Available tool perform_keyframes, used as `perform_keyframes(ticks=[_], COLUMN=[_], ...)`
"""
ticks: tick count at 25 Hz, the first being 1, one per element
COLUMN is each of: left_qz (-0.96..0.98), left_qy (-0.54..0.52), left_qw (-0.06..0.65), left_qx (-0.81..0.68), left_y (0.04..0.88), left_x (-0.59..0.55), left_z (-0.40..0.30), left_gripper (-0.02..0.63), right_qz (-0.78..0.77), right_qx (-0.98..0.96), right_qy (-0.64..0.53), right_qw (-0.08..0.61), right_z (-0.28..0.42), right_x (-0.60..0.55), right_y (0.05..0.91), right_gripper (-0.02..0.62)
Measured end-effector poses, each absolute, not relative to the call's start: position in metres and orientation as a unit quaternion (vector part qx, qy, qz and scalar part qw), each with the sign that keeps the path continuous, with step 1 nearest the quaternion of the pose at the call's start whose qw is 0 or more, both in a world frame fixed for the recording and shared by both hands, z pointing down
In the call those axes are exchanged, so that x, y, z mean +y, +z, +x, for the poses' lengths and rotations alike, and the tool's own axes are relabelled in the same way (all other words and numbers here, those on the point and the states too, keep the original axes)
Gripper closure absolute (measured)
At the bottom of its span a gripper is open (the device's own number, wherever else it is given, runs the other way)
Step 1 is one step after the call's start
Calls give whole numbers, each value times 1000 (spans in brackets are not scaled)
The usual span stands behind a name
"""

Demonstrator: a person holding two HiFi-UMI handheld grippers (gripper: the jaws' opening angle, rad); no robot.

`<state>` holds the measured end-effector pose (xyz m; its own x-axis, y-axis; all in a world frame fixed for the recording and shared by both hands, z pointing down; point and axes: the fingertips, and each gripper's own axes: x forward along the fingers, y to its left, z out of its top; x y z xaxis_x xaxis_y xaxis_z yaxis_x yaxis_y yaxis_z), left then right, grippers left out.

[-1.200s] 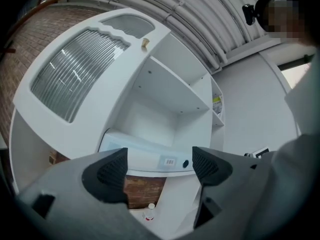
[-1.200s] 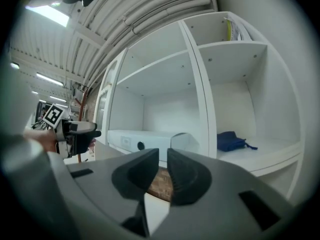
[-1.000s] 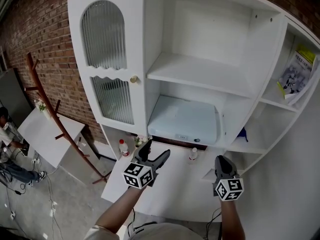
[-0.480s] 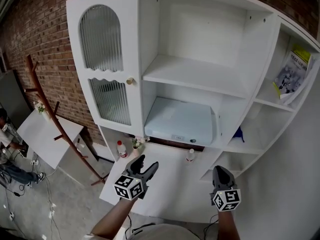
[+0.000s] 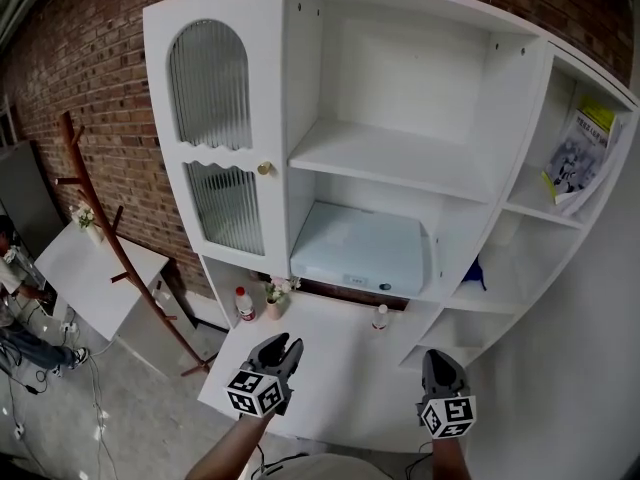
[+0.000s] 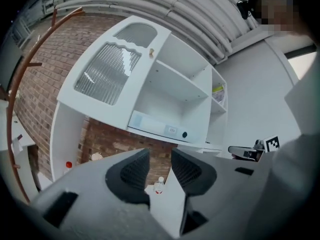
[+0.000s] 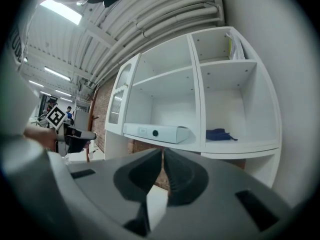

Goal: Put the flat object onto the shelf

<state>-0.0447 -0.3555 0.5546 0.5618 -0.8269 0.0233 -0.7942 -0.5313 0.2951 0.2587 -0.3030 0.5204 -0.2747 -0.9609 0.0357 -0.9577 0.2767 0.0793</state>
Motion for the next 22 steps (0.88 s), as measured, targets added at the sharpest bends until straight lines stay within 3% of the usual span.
perform_keyframes(ticks=[10, 22], left_qz=[873, 868], left_qy=[-21, -18], left_qw=[62, 53], left_qx=[-484, -493], left_y=[552, 560], left_x=[-345, -342], left_z=[-42, -50], left_gripper=[554, 566], right_qz=[605, 593], right_qx=[-796, -804], right_qy=[-7, -7], right_qw=[35, 36], right_z=[262, 254], right_x=[-287, -282], right_y=[535, 542], right_gripper=[561, 565])
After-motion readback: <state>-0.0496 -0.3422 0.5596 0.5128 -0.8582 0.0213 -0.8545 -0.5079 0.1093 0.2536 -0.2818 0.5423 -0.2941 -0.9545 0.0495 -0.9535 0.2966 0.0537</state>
